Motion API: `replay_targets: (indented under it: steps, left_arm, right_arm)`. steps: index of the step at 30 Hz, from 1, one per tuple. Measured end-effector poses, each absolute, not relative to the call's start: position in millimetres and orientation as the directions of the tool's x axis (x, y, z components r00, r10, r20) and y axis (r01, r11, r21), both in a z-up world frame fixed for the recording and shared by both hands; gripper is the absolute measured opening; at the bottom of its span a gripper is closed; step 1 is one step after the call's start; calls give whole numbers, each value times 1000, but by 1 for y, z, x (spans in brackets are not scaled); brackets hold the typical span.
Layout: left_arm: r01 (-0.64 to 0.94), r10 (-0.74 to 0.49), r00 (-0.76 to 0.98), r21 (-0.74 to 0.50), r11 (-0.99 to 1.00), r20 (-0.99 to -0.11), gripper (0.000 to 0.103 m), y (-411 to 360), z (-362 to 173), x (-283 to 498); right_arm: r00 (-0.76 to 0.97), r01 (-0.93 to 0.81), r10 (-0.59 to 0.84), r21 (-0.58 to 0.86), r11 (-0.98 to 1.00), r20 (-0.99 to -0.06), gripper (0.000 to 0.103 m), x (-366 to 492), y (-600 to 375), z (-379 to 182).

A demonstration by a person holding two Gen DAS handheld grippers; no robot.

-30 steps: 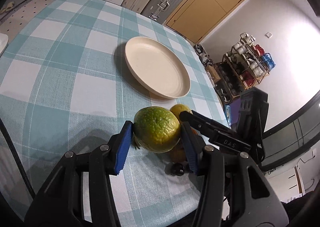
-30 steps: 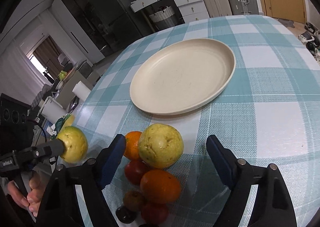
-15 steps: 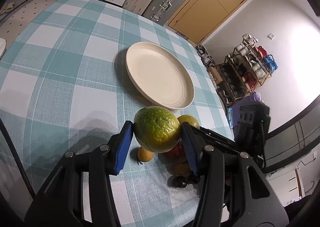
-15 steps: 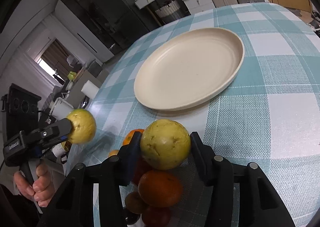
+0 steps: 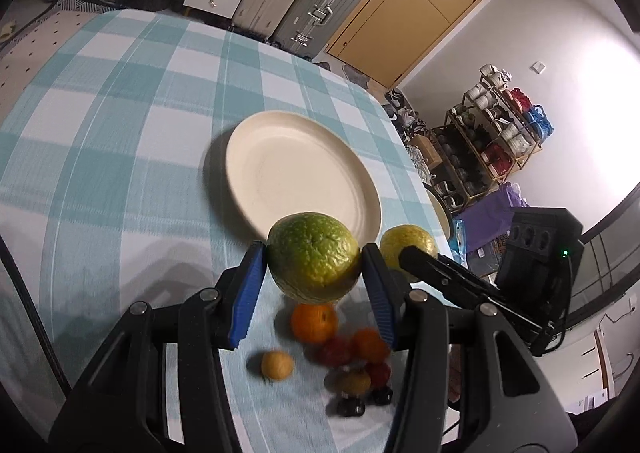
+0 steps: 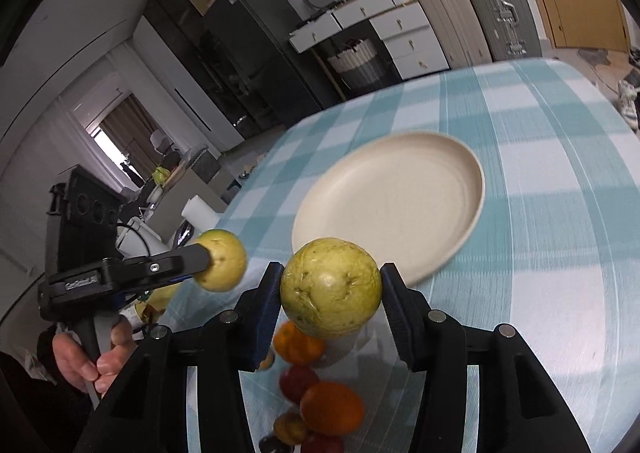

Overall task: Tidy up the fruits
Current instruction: 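Carry both fruits onto the cream plate and open both grippers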

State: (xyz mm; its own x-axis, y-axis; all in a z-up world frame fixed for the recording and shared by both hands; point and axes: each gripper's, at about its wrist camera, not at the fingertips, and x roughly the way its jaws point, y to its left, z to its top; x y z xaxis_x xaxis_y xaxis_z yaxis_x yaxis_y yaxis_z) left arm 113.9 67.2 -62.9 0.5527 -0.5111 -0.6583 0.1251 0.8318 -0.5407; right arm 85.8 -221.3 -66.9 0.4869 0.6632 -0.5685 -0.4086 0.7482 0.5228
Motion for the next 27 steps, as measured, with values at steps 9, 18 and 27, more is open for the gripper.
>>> replay_targets:
  steps: [9,18,27]
  left_arm:
    - [151,-496,555,-505,850,-668,46,49,-54,175]
    - [128,-492,534,-509,851,-688,46,42,-71,240]
    - [122,-502,506,-518,846,-701,46,29,-94,289]
  right_arm:
    - [523,-431,629,457,778,-576,50,126,-218,-50]
    - [544,-435,591,403,805,-595,50,181,-213,-57]
    - [535,-420,567,385,822,-626,50,219,-205,-80]
